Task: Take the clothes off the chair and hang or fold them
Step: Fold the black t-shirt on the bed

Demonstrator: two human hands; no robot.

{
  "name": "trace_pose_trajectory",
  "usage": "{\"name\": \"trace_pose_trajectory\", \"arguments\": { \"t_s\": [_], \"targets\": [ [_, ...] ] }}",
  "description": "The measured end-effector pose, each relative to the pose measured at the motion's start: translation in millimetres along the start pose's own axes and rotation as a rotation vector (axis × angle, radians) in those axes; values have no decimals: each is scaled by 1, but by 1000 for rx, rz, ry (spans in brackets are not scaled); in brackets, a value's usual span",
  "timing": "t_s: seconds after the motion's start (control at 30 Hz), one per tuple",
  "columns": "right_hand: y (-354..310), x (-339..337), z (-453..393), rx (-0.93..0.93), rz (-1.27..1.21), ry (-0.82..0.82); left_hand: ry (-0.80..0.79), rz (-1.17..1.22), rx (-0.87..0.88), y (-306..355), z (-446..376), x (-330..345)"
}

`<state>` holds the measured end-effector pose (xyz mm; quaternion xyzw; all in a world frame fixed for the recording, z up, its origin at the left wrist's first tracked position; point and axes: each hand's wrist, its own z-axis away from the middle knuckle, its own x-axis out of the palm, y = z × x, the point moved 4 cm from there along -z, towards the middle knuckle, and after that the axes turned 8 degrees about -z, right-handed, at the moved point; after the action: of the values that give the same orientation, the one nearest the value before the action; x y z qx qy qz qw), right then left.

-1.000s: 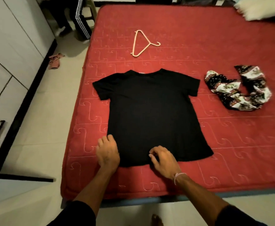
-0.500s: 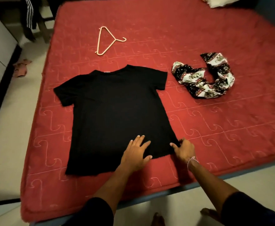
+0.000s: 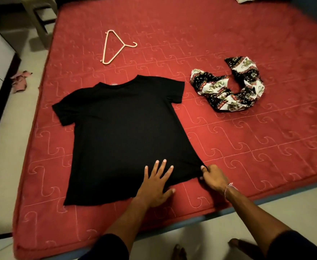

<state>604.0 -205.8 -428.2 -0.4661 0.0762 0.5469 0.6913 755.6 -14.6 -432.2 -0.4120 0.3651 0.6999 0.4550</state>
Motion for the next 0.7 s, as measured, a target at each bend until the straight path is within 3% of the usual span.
{"name": "trace_pose_trajectory", "arguments": {
  "t_s": [0.07, 0.17, 0.23, 0.37, 0.53, 0.7],
  "targets": [
    [-5, -1, 2, 27, 104, -6, -7, -13, 8, 2, 3, 4],
    [-24, -4, 8, -57, 286, 159, -11, -36, 13, 7, 6, 8],
    [-33, -3, 9, -127, 255, 227, 0, -40, 10, 11, 6, 9],
    [-22, -5, -4, -5, 64, 166, 8, -16, 12, 11, 6, 8],
    [-3, -12, -14, 4, -86, 59, 130, -12, -4, 6, 3, -4],
    [-13, -16, -17, 9, 108, -80, 241, 19, -70, 8, -20, -36]
  ]
}}
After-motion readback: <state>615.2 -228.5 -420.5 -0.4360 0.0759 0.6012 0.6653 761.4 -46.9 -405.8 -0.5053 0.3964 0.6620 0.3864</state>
